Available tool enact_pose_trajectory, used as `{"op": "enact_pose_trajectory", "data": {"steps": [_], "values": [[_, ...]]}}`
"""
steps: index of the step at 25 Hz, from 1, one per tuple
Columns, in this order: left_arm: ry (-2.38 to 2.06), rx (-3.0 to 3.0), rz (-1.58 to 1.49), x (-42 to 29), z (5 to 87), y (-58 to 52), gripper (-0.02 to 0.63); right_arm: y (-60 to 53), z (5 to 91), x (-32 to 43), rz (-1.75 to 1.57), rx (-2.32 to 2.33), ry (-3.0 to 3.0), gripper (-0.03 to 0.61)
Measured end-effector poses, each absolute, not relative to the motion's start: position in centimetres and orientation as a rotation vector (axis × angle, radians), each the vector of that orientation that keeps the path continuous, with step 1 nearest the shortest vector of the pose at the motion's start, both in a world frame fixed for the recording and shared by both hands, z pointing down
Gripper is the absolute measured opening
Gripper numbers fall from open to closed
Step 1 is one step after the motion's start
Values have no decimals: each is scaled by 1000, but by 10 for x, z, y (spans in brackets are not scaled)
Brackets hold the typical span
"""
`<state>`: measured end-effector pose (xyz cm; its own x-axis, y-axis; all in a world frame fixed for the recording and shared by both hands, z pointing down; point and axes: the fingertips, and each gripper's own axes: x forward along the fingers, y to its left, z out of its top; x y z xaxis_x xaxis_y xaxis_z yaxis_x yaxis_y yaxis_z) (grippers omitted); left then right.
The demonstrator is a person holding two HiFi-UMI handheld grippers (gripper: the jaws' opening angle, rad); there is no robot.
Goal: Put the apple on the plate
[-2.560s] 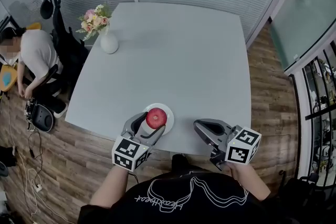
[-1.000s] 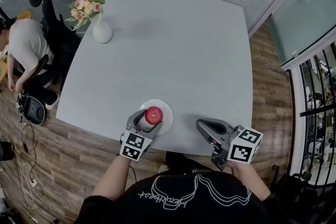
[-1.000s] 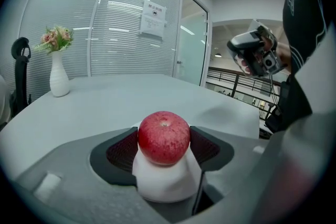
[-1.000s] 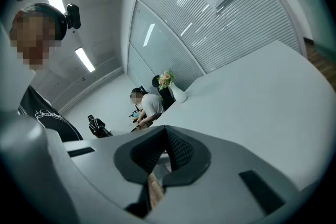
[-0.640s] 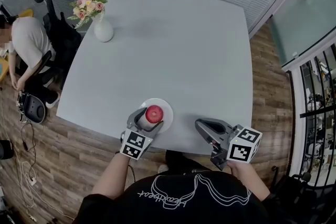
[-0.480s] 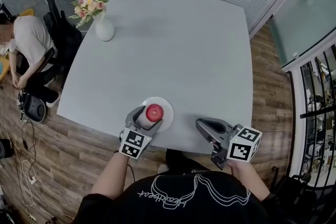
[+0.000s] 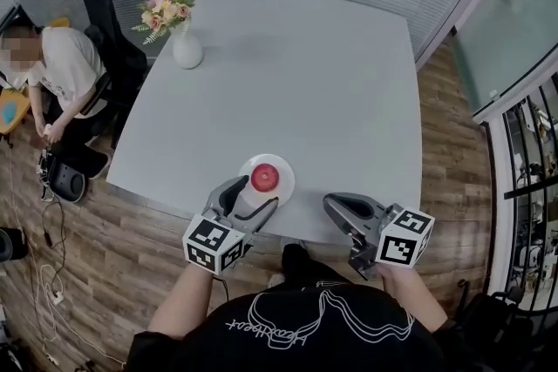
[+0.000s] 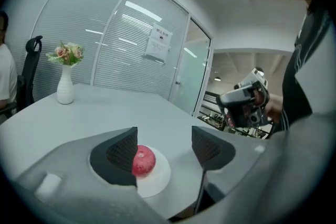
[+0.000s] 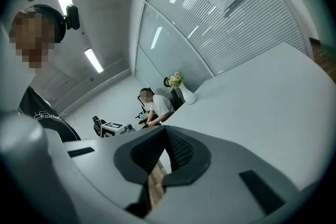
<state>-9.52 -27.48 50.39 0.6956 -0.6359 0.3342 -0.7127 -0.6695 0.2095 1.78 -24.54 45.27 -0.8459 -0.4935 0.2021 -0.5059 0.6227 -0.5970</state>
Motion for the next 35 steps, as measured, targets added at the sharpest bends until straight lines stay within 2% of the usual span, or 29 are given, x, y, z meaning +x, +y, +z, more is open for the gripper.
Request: {"op": "enact_pose_trajectory", "data": {"steps": [5,8,13,16,22,35], "values": [[-980,2554,181,-93,460,-242,322,-221,437,7,994,834,-2863,9],[-946,2534,99,-94,439,-222,293,-208,427,4,953,828,-2898,9],[-890,2586,80,-88,410,-185,206,-184,411,0,906,805,-2947,9],[-863,2605,108,-83,399,-163,99,-168,402,-5,865,780,-2973,9],[-863,2611,76,-74,390,-128,27,-132,398,-6,812,746,-2995,9],[-916,2674,150,-87,385,-83,15,-93,394,-29,784,670,-3044,9]]}}
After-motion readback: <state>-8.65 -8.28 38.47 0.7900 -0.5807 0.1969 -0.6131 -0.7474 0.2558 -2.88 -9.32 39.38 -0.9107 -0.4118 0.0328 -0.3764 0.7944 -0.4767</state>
